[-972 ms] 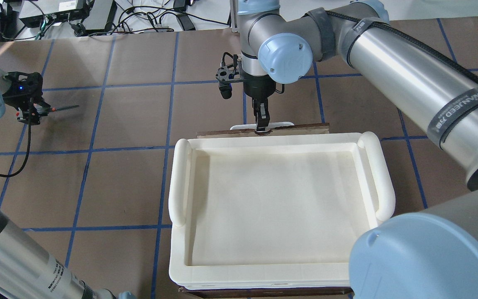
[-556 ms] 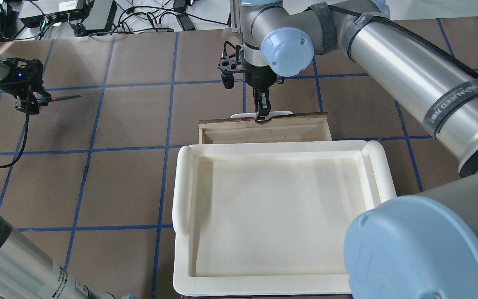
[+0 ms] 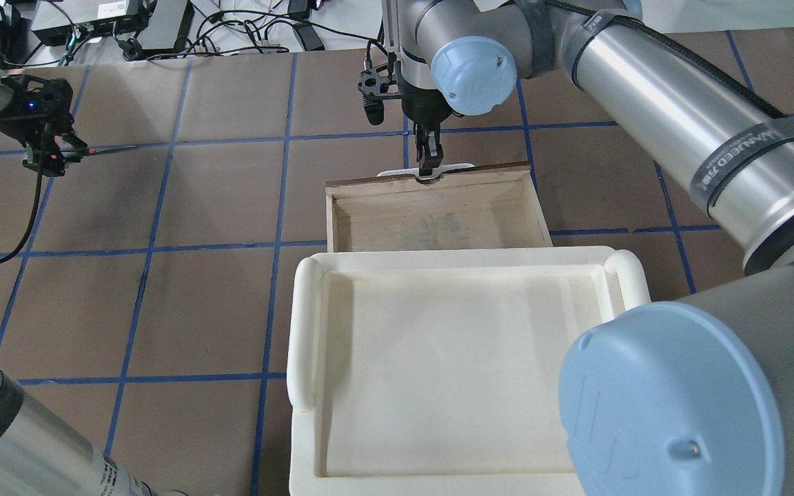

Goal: Place scissors in drawer with both arms

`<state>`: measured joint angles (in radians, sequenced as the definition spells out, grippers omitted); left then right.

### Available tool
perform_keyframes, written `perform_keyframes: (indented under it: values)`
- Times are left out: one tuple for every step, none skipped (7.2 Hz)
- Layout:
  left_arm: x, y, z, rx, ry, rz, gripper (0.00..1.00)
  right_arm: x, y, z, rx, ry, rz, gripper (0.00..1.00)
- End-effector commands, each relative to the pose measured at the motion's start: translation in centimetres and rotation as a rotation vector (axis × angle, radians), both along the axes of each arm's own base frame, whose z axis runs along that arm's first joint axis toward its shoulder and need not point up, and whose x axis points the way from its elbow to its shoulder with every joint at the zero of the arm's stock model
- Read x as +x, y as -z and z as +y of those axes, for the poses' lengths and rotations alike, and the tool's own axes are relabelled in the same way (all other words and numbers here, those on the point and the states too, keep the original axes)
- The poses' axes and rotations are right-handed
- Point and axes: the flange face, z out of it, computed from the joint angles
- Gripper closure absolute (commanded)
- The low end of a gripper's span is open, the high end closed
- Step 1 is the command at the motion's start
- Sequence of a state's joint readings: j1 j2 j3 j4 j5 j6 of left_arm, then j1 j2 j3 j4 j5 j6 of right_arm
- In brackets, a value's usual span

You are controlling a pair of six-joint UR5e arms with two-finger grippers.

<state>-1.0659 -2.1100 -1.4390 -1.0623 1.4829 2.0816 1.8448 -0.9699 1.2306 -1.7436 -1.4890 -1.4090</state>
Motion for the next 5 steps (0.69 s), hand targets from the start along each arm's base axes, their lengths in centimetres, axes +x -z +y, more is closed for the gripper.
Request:
perform_keyframes:
  values:
    - [-1.1,-0.6,-0.1,0.005,0.013,0.007,0.90,-0.5,-0.2,-0.3,-0.013,0.024,0.003,0.00]
    - [-4.7,-2.3,-0.6,0.005,0.050,0.002,0.90,-1.2,-2.2,-0.2,-0.045,0.034,0.012,0.00]
    - [-8.1,-3.8,-0.8,0.011,0.040,0.006,0.90,-3.4,-5.6,0.1,-0.093,0.062,0.022,0.00]
    - [-10.3,-5.5,-0.1,0.028,0.029,0.023,0.90,-6.4,-9.1,0.4,-0.128,0.147,0.016,0.00]
    - [-12.3,-8.0,0.9,0.029,0.028,0.058,0.90,-9.2,-10.5,1.1,-0.123,0.225,0.021,0.00]
